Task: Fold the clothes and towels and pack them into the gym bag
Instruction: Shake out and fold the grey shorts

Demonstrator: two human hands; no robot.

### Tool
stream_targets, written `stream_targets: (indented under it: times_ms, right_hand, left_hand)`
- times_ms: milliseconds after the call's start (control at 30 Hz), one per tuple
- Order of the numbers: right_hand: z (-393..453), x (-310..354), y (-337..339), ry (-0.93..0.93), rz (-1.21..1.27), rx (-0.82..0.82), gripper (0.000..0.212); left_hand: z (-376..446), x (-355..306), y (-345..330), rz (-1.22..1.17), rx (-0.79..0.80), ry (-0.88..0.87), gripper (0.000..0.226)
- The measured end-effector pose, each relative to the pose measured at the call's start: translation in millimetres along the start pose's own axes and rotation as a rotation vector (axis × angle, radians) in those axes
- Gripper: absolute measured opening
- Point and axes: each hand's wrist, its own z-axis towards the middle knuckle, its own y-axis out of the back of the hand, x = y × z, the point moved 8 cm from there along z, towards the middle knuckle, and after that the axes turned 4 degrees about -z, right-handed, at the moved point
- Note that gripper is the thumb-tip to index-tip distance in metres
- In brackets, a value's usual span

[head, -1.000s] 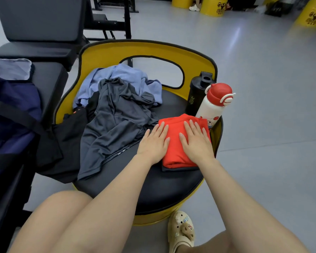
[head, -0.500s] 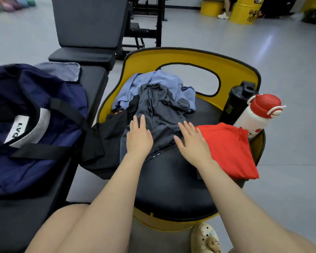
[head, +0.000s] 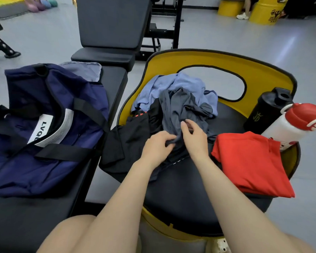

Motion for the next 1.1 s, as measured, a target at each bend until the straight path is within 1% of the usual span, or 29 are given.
stream_targets:
  times_ms: [67,100,167,233,267,300,333,367,433,467,500,533,567,600,633,667,733,767,867,933,1100]
  right_hand:
    - [1.0,3.0,4.6,-0.026,0.046,0.012,0.056]
    - [0.4,6.1,5.7,-0.007,0.024,0.026,0.055]
    - [-4.6,9.9,3.8,0.041,-0.044,0.057,0.038]
    - [-11.2,11.2,2.4,0.075,-0.089,0.065,0.031]
    - [-14.9,12.1,3.2,0.089,-0.114,0.069,0.028]
    - [-17.3,12.3,3.6,0.102,-0.137,0.078,0.023]
    - [-20.2,13.2,4.6,0.113,-0.163,0.097,0.019]
    - [-22.6,13.8,6.2,0.121,-0.179,0.114,0.019]
    - [-30.3,16.1,11.4,0.141,-0.199,0.147,0.024]
    - [-34.3,16.7,12.6,0.155,-0.205,0.164,0.023]
    - [-39.3,17.6,14.2,0.17,-0.21,0.18,0.021]
    - [-44.8,18.3,15.2,0.178,-0.216,0.195,0.022]
    - [-50.5,18.7,15.9,0.182,-0.218,0.213,0.024]
    - [-56.7,20.3,16.6,0.191,-0.22,0.234,0.025]
    - [-62.8,22.0,17.2,0.204,-0.225,0.256,0.024]
    - [-68.4,24.0,18.4,0.217,-0.236,0.272,0.023]
    - [-77.0,29.3,22.6,0.229,-0.259,0.284,0.021]
    - [-80.4,32.1,25.5,0.229,-0.266,0.283,0.019]
    - [-89.1,47.4,35.1,0.229,-0.251,0.271,0.019]
    - [-92.0,63.0,44.6,0.227,-0.217,0.247,0.02]
    - [-91.9,105.4,76.2,0.206,-0.174,0.169,0.014]
  left_hand:
    - [-8.9,-9.6,-11.1,0.047,0.127,-0.07,0.026]
    - [-14.2,-13.1,-18.1,0.063,0.198,-0.093,0.026]
    - [-24.9,-15.2,-31.5,0.1,0.333,-0.116,0.026]
    - [-34.8,-10.8,-40.7,0.096,0.468,-0.088,0.028]
    - [-38.5,-8.6,-41.9,0.063,0.513,-0.062,0.029]
    - [-41.1,-6.8,-39.6,0.001,0.523,-0.018,0.028]
    - [-41.3,-4.4,-33.2,-0.082,0.487,0.051,0.026]
    - [-39.7,-0.7,-23.7,-0.166,0.403,0.127,0.024]
    - [-34.2,9.7,1.7,-0.256,0.121,0.267,0.019]
    - [-33.7,18.4,12.0,-0.323,-0.025,0.342,0.012]
    - [-35.3,24.3,17.0,-0.464,-0.127,0.425,0.014]
    - [-37.1,29.3,14.0,-0.648,-0.161,0.519,0.033]
    - [-37.9,30.2,5.4,-0.819,-0.136,0.607,0.055]
    - [-38.0,27.9,-1.9,-0.937,-0.092,0.673,0.074]
    - [-37.7,24.2,-7.3,-1.044,-0.063,0.716,0.087]
    - [-37.2,19.8,-9.7,-1.154,-0.057,0.743,0.094]
    - [-36.1,13.5,-6.5,-1.322,-0.091,0.775,0.091]
    - [-36.3,10.0,-1.8,-1.347,-0.123,0.78,0.086]
    - [-36.0,-2.1,18.0,-1.298,-0.212,0.769,0.059]
    - [-35.4,-19.0,32.0,-1.288,-0.232,0.736,0.043]
    - [-29.8,-73.9,77.2,-1.22,-0.187,0.579,0.038]
